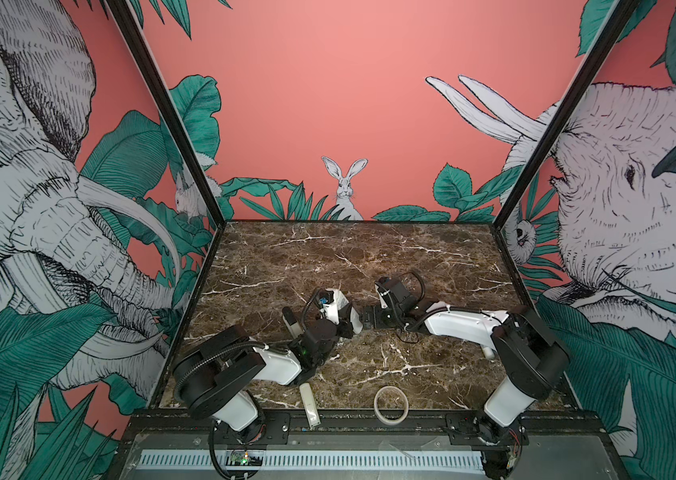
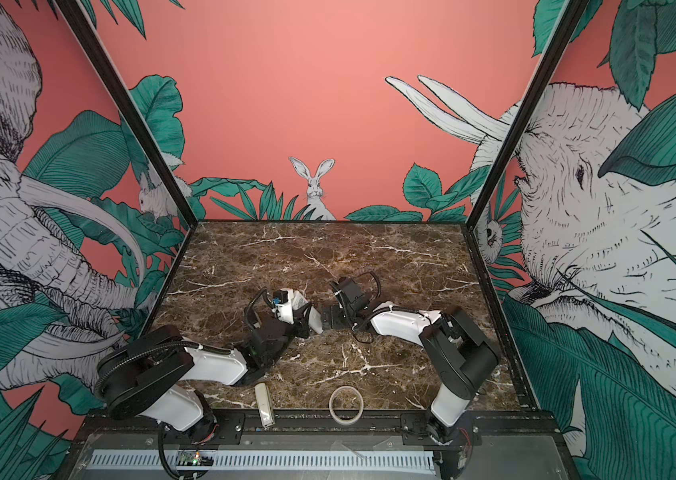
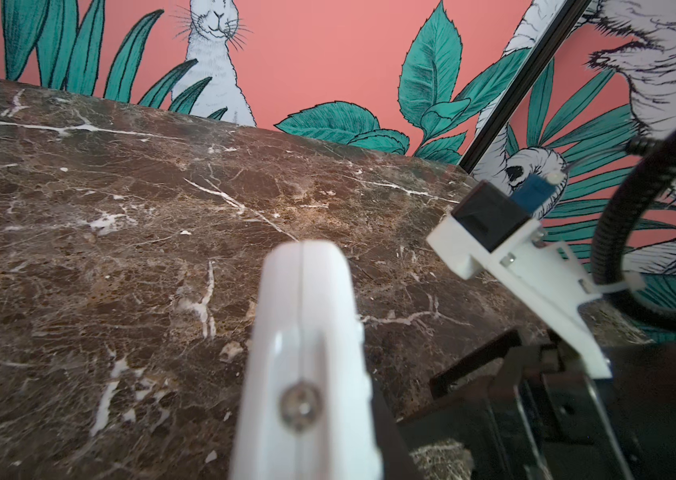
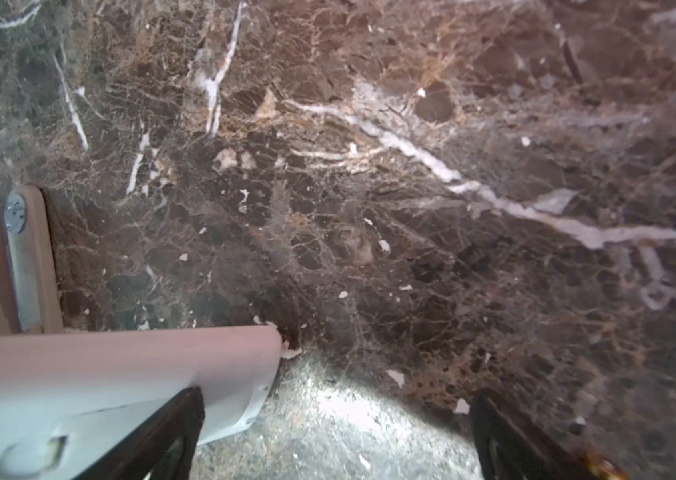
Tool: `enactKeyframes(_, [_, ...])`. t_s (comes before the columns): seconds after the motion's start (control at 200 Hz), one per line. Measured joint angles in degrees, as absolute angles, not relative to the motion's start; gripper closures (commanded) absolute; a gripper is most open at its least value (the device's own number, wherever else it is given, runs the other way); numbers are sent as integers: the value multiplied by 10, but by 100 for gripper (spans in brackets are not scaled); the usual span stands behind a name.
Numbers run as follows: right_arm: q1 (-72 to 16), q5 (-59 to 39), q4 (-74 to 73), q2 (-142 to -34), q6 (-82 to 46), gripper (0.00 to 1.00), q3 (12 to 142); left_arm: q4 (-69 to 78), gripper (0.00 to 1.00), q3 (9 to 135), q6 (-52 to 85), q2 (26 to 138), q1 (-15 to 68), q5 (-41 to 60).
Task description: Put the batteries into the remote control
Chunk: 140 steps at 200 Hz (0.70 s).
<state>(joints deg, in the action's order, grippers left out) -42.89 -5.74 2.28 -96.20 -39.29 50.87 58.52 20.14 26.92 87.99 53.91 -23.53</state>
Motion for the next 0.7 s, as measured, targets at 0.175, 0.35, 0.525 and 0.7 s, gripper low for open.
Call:
enactKeyframes(0.175, [-428,-72,-48,-953,-444,0,465,583,100,201,269,879,539,-240])
enactKeyframes(0.35, [-428,-93,-131,-942,-497,1,426,583,100,201,274,879,539,-245])
enactKeyframes(0.525, [-428,-113,-198,-942,-536,1,405,583,100,199,283,879,539,-251])
enactKeyframes(0.7, [-428,-134,-267,-943,-558,1,405,584,100,198,291,879,539,-254])
